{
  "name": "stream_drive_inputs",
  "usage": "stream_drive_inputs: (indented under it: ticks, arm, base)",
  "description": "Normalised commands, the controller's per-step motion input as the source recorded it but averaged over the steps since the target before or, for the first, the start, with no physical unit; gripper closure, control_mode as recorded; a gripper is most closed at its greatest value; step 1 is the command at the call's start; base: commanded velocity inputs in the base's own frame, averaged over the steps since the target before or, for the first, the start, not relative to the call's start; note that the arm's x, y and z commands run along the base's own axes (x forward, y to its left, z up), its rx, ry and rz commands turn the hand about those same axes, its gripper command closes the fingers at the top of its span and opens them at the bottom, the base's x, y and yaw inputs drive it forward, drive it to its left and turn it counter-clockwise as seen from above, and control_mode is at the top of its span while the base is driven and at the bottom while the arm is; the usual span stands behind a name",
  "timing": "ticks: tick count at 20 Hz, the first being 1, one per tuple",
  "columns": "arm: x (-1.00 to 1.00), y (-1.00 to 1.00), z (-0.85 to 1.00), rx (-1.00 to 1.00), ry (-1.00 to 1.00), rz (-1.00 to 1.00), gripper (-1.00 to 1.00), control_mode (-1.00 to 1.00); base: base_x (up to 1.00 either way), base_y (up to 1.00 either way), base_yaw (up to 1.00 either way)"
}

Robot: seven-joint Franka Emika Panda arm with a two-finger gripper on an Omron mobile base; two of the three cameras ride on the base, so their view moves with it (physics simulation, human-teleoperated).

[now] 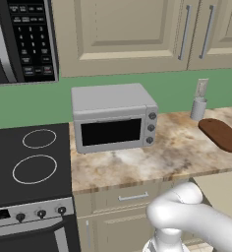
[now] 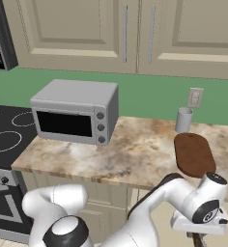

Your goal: Open the drawer on the right and place the cutting tools on the cutting board.

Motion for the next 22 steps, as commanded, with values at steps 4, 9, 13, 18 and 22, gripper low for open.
stream_drive_inputs:
  ticks: [4,9,13,18,22]
  arm:
    - [-0.23,0.12,0.41,0.00,0.00,0.00,1.00,-1.00]
    - [-0.50,0.00,0.52,0.00,0.00,0.00,1.00,-1.00]
    - [-0.46,0.00,0.57,0.00,-0.01,0.00,1.00,-1.00]
    - [0.09,0.00,0.51,0.00,-0.09,0.00,1.00,-1.00]
    - [0.63,0.00,0.28,0.00,-0.18,0.00,1.00,-1.00]
  base:
    - [0.00,0.00,0.00]
    - [0.00,0.00,0.00]
    - [0.00,0.00,0.00]
    - [0.00,0.00,0.00]
    - [0.00,0.00,0.00]
